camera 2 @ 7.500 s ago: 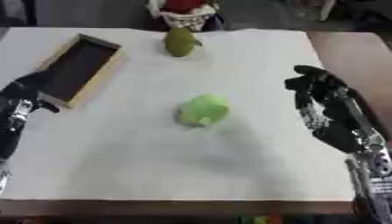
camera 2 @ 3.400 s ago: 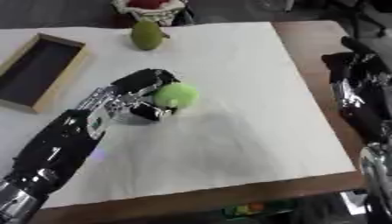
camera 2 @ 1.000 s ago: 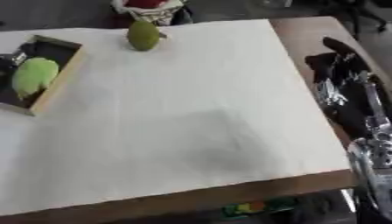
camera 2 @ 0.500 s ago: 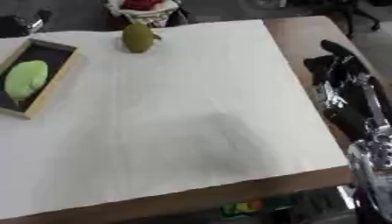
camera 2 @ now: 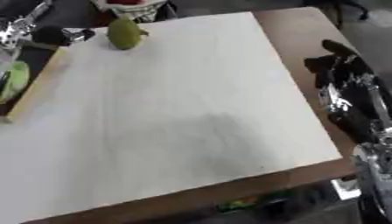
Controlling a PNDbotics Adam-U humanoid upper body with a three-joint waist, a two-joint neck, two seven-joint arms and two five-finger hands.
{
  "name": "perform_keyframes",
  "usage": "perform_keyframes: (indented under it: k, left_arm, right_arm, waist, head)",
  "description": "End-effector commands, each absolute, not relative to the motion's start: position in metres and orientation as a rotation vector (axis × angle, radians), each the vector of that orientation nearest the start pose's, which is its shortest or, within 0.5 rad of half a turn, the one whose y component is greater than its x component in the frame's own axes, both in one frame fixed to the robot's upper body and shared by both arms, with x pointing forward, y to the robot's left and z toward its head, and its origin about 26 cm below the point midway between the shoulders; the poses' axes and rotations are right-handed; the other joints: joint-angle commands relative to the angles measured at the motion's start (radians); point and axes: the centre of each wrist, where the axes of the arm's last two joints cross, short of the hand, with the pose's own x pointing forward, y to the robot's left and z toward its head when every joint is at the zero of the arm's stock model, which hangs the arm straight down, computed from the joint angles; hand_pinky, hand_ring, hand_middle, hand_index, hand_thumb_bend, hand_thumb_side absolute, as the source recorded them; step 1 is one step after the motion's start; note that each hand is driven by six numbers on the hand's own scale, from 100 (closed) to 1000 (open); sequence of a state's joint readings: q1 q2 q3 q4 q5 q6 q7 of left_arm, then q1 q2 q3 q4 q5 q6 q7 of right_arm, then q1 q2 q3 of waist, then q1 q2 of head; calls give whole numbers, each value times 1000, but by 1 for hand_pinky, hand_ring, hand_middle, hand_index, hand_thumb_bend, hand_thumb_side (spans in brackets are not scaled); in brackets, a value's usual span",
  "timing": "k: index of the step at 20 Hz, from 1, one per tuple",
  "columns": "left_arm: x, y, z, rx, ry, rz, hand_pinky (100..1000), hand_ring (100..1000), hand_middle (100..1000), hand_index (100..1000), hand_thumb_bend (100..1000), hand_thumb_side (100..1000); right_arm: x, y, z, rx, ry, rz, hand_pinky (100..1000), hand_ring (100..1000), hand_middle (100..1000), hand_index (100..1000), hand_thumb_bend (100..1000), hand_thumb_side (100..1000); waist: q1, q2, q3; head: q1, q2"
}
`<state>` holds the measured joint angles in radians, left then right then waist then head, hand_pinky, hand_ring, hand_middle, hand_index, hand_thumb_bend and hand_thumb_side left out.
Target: Pick up objects on the table and place them in the box.
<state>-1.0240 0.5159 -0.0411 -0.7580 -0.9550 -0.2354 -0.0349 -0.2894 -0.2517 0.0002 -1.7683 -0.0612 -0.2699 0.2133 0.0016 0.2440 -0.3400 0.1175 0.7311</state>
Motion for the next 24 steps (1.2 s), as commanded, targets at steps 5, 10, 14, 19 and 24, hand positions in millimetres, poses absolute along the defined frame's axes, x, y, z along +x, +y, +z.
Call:
perform_keyframes:
  k: [5, 10, 14, 19, 24]
  left_arm:
    - [490, 346, 240, 1331, -1585, -1081, 738, 1000, 896, 925, 481, 596]
    - [490, 354, 241, 1405, -1528, -1026, 710, 993, 849, 903, 458, 556]
    - [490, 357, 238, 1466, -1487, -989, 659, 903, 779, 859, 343, 294]
    - [489, 360, 232, 1518, -1440, -957, 594, 839, 692, 791, 265, 118]
    - [489, 359, 230, 1554, -1448, -919, 491, 746, 540, 670, 100, 134]
  right_arm:
    - [334, -253, 156, 123, -2321, 569, 856, 804, 639, 905, 100, 470]
    - [337, -248, 163, 146, -2348, 593, 856, 804, 639, 905, 100, 470]
    - [337, -250, 165, 138, -2353, 597, 853, 804, 638, 905, 100, 470]
    - [337, -251, 164, 126, -2351, 600, 851, 804, 638, 904, 100, 470]
    - [336, -254, 163, 116, -2346, 598, 850, 804, 638, 903, 100, 470]
  waist:
    - [5, 21, -69]
    - [13, 55, -133]
    - [22, 69, -150]
    - [29, 71, -149]
    - [31, 67, -144]
  head:
    - [67, -63]
    - [126, -98]
    - [146, -107]
    - [148, -110]
    - [148, -106]
